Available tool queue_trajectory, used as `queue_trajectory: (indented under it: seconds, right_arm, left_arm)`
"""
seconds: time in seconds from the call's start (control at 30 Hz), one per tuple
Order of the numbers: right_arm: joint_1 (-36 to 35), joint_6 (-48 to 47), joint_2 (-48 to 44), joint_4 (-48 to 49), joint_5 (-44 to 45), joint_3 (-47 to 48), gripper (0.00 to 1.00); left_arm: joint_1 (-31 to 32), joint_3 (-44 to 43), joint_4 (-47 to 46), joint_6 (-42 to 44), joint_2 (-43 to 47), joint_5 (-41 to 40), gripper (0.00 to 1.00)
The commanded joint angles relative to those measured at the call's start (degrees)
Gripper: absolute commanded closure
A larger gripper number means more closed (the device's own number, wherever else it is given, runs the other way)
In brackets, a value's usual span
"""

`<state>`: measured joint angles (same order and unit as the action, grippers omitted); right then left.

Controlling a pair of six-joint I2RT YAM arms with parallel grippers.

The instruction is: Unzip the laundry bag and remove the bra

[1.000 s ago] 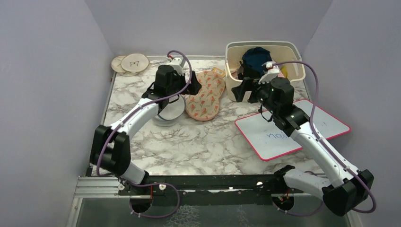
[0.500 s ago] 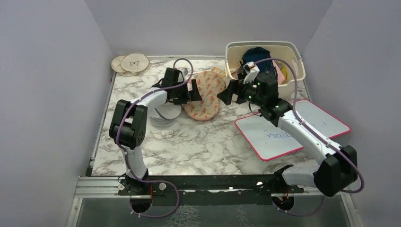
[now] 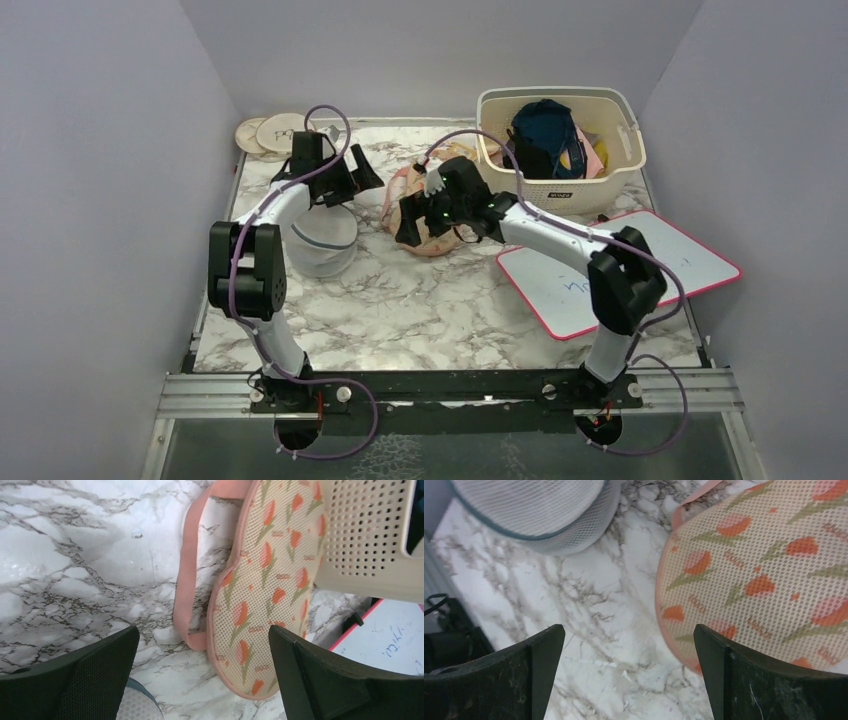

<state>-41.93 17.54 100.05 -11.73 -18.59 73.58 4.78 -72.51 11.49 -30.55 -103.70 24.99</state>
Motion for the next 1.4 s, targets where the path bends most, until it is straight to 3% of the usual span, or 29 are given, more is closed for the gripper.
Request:
queue_trajectory:
  seconds: [0.0,0.17,0.33,0.5,0.57,0.67,0.7,0.77,0.83,0.87,1.2,1.37]
  right_arm:
    - [-3.5,-7.2,7.7,-9.8,11.7,11.5,0.00]
    - [-6.7,-13.5,16.8,-17.8,22.9,22.2,0.08]
    - [-9.0,-16.6,22.7,-18.7,31.2,26.4,0.09]
    - [-11.9,-19.2,27.1,-14.1,40.0,24.8,0.15]
    - [-13.9,-20.8,28.7,-10.9,50.5,23.2,0.18]
    - [-17.0,-28.4,29.0,1.3,65.6,17.2,0.18]
    - [-17.3,-30.7,28.9,5.4,66.8,15.6,0.18]
    - [-17.3,-32.4,28.6,9.1,68.2,13.8,0.22]
    - [-17.4,-33.6,27.6,11.5,68.4,12.6,0.42]
    - [-17.4,-33.9,26.7,12.5,68.2,12.0,0.56]
    - [-17.7,-31.2,9.9,12.1,55.1,5.9,0.88]
    - [-17.7,-30.1,-0.8,13.7,50.9,-0.2,0.99]
  left_arm:
    - [-0.6,1.0,-5.6,0.2,4.0,6.7,0.01]
    - [-1.4,1.1,-6.8,0.9,5.3,7.8,0.01]
    - [-4.6,1.3,-6.8,0.9,5.9,7.3,0.01]
    - [-6.2,1.3,-6.8,-0.5,5.2,8.5,0.01]
    - [-6.2,1.3,-7.1,-0.9,5.1,9.1,0.01]
    - [-6.2,1.5,-7.3,-1.0,5.2,8.9,0.01]
    - [-6.2,1.5,-7.2,-1.0,5.3,8.7,0.01]
    - [-6.2,1.5,-7.2,-1.0,5.5,8.5,0.01]
    - [-6.3,1.5,-7.3,-1.0,5.5,8.6,0.01]
    - [-6.3,1.6,-7.3,-1.0,5.5,8.8,0.01]
    - [-6.3,1.4,-7.3,-1.2,5.7,9.9,0.01]
    - [-6.2,1.4,-7.5,-1.5,5.1,10.6,0.01]
